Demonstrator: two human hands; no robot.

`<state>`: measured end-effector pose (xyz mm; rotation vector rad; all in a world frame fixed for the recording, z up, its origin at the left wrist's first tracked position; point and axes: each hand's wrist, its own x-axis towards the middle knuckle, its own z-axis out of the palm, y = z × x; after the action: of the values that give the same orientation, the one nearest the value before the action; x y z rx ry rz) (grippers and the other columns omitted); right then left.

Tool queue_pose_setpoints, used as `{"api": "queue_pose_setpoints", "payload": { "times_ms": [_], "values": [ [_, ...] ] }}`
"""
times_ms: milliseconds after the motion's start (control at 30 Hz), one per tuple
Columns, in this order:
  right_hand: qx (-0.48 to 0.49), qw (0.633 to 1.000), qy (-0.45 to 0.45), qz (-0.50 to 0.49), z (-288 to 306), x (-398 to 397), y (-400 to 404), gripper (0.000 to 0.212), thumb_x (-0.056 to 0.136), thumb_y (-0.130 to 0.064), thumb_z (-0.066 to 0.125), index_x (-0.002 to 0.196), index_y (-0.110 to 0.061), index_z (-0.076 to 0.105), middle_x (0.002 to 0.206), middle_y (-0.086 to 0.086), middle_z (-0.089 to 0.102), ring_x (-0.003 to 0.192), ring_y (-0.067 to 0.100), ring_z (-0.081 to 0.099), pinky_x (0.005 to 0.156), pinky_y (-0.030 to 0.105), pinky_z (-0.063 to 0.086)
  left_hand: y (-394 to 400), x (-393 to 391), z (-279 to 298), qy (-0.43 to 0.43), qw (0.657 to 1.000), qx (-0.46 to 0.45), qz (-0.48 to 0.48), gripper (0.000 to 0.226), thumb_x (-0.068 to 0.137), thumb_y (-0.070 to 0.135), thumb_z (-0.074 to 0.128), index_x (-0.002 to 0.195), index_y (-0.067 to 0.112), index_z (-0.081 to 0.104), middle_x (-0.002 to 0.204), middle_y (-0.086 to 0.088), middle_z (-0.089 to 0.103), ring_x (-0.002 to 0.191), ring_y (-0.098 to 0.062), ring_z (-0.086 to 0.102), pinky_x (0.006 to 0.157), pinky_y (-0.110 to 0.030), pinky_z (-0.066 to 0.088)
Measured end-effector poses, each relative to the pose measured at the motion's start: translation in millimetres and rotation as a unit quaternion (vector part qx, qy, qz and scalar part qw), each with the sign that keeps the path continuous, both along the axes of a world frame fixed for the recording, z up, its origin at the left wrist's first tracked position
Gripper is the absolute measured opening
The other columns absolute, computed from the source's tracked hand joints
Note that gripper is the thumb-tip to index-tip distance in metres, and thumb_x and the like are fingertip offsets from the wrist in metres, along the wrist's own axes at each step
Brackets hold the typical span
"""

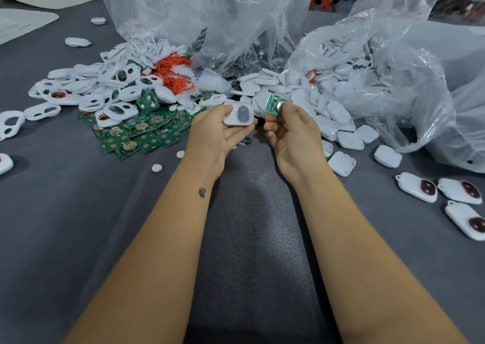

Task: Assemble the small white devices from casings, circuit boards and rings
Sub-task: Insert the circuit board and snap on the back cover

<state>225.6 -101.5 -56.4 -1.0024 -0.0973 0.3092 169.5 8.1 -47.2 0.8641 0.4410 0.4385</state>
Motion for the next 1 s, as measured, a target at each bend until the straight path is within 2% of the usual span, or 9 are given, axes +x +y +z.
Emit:
{"api": "queue_pose_setpoints", "payload": {
  "times_ms": [100, 267, 400, 533, 667, 733, 800, 933, 1000],
  "values": [
    [-0.026, 0.999, -0.04, -0.012, -0.8, -1.6, -0.4, 0.019, 0.094, -0.004, 0.059, 0.078, -0.012, 0.057, 0.066, 0.002, 0.056, 0.053, 0.008, 0.048, 0.051, 0.018, 0.039, -1.6, 1.0, 0.1, 0.002, 1.0, 0.007, -0.013, 0.016, 0.097, 0.002, 0.046, 0.103, -0.005, 0.059, 0.089, -0.02, 0.072, 0.077, -0.029, 0.073, 0.067, -0.033, 0.061],
    [-0.092, 0.991, -0.092, -0.039, -0.2, -5.9, 0.6, 0.017, 0.085, 0.003, 0.066, 0.076, -0.008, 0.056, 0.077, 0.011, 0.063, 0.073, 0.019, 0.06, 0.064, 0.023, 0.048, -3.6, 1.4, 0.0, 0.011, 0.999, 0.026, -0.024, 0.016, 0.097, 0.003, 0.045, 0.093, -0.001, 0.06, 0.076, -0.014, 0.074, 0.071, -0.024, 0.073, 0.065, -0.031, 0.061],
    [-0.079, 0.992, -0.076, -0.06, 3.7, -8.0, 0.4, 0.016, 0.083, 0.009, 0.061, 0.079, -0.006, 0.057, 0.072, 0.009, 0.068, 0.058, 0.011, 0.062, 0.054, 0.018, 0.047, -2.7, 2.2, -0.6, 0.015, 1.0, 0.012, -0.023, 0.018, 0.098, 0.006, 0.044, 0.091, -0.001, 0.059, 0.073, -0.013, 0.073, 0.067, -0.023, 0.073, 0.061, -0.03, 0.06],
    [-0.132, 0.982, -0.105, -0.079, 3.8, -9.8, -0.5, 0.008, 0.086, 0.004, 0.063, 0.087, -0.004, 0.063, 0.064, 0.004, 0.062, 0.049, 0.008, 0.05, 0.05, 0.017, 0.042, -2.8, 2.3, -0.3, 0.009, 0.999, -0.012, -0.029, 0.018, 0.099, 0.008, 0.043, 0.094, -0.002, 0.057, 0.079, -0.019, 0.072, 0.07, -0.028, 0.072, 0.063, -0.033, 0.061],
    [-0.218, 0.959, -0.155, -0.097, 3.0, -9.3, -2.0, 0.009, 0.087, -0.009, 0.068, 0.083, -0.017, 0.07, 0.07, 0.003, 0.058, 0.064, 0.012, 0.05, 0.064, 0.027, 0.046, -1.5, 1.4, -0.2, -0.002, 0.998, -0.03, -0.046, 0.021, 0.1, 0.01, 0.043, 0.098, -0.004, 0.058, 0.087, -0.022, 0.071, 0.081, -0.034, 0.071, 0.071, -0.037, 0.062],
    [-0.26, 0.941, -0.187, -0.112, 1.4, -8.6, -2.0, 0.008, 0.089, -0.014, 0.066, 0.088, -0.02, 0.071, 0.086, 0.004, 0.065, 0.077, 0.017, 0.058, 0.079, 0.034, 0.052, -3.5, 1.0, 0.0, -0.013, 0.997, -0.058, -0.057, 0.024, 0.099, 0.012, 0.042, 0.103, -0.005, 0.058, 0.095, -0.025, 0.07, 0.089, -0.037, 0.069, 0.076, -0.039, 0.061],
    [-0.274, 0.934, -0.192, -0.123, 0.6, -7.8, -1.6, 0.012, 0.094, -0.012, 0.059, 0.099, -0.016, 0.069, 0.103, 0.01, 0.067, 0.093, 0.027, 0.063, 0.09, 0.042, 0.052, -6.8, 0.8, 0.3, -0.022, 0.994, -0.085, -0.065, 0.025, 0.099, 0.014, 0.042, 0.106, -0.005, 0.057, 0.097, -0.025, 0.07, 0.09, -0.038, 0.068, 0.077, -0.04, 0.06],
    [-0.276, 0.93, -0.203, -0.13, 1.9, -6.9, -2.0, 0.017, 0.097, -0.009, 0.051, 0.104, -0.016, 0.065, 0.108, 0.012, 0.067, 0.103, 0.029, 0.062, 0.094, 0.047, 0.049, -10.3, 2.2, 0.0, -0.017, 0.992, -0.094, -0.08, 0.028, 0.1, 0.016, 0.041, 0.111, -0.005, 0.055, 0.101, -0.027, 0.068, 0.091, -0.039, 0.068, 0.075, -0.041, 0.061],
    [-0.26, 0.935, -0.204, -0.131, 3.3, -6.9, -2.5, 0.018, 0.097, -0.007, 0.052, 0.105, -0.019, 0.063, 0.103, 0.009, 0.067, 0.097, 0.028, 0.063, 0.093, 0.046, 0.051, -9.8, 2.7, -0.5, -0.013, 0.992, -0.089, -0.089, 0.032, 0.101, 0.016, 0.04, 0.117, -0.007, 0.055, 0.109, -0.029, 0.066, 0.1, -0.042, 0.066, 0.077, -0.041, 0.06]
  ]
}}
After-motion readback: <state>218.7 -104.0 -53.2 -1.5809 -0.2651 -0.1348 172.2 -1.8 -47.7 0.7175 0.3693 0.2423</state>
